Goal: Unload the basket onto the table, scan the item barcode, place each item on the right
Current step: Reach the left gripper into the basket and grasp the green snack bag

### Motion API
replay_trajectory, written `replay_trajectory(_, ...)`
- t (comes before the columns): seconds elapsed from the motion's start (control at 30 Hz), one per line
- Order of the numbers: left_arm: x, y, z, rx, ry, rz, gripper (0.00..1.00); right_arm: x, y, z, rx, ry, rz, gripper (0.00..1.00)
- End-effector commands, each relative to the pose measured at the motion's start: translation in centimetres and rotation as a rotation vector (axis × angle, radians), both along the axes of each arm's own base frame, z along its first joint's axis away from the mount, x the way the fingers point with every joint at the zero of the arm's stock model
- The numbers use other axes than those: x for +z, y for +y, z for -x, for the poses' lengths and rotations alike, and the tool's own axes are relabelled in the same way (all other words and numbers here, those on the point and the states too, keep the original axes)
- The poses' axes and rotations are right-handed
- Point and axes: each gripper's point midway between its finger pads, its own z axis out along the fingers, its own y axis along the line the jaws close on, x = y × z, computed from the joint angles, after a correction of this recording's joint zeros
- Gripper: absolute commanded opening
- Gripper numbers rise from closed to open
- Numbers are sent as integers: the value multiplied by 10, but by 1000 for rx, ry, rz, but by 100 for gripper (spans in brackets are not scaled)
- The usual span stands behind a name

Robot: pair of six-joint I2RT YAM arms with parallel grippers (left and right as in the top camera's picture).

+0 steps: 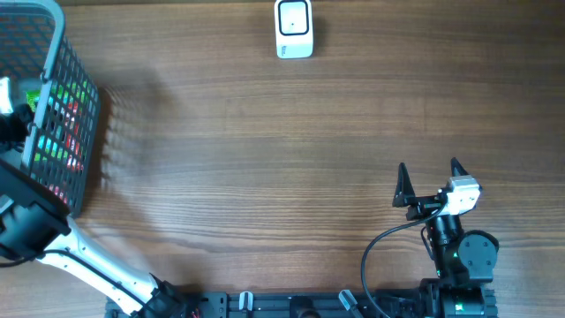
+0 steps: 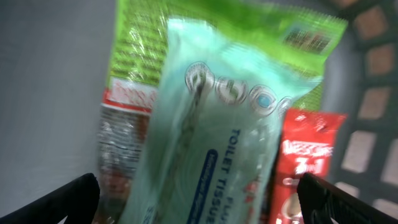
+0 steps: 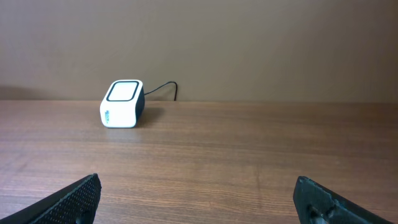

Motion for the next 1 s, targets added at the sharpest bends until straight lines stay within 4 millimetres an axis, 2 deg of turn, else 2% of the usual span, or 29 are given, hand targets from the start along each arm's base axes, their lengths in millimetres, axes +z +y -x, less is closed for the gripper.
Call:
replay_trajectory(0.0,-34,-11,1,-82,38,38,100,2,0,0,-4,-8,-7,100)
replay_trajectory(0.13,-45,-13,7,-57,71,67,100,2,0,0,-4,-8,-7,100)
replay_trajectory(0.2,-48,-16,9,-25,85,91,86,2,0,0,-4,-8,-7,100)
replay_trajectory(0.23,-51,-18,11,-2,93,107,84,2,0,0,-4,-8,-7,100)
replay_trajectory(0.3,-60,-26,17,13,115,138,82,2,0,0,-4,-8,-7,100)
replay_trajectory(0.4,-85,-40,31,12,150,171,87,2,0,0,-4,-8,-7,100)
replay_trajectory(0.47,-95,-45,35,12,157,179,85,2,0,0,-4,-8,-7,100)
replay_trajectory(0.57,-98,-50,36,8,147,201,72,2,0,0,-4,-8,-8,100)
replay_trajectory(0.63,-92,-59,28,-4,98,257,56,2,0,0,-4,-8,-7,100)
replay_trajectory(0.7,-80,-57,22,-8,69,252,20,2,0,0,-4,-8,-7,100)
replay_trajectory(0.73,-69,-53,18,-9,54,239,8,2,0,0,-4,-8,-7,100)
replay_trajectory(0.8,-38,-47,5,-9,-15,218,4,2,0,0,-4,-8,-7,100)
replay_trajectory(0.87,7,-34,-9,32,-93,170,4,2,0,0,-4,-8,-7,100)
replay_trajectory(0.93,54,-24,-19,33,-178,92,4,2,0,0,-4,-8,-7,100)
replay_trajectory(0.97,86,-16,-24,68,-232,46,4,2,0,0,-4,-8,-7,100)
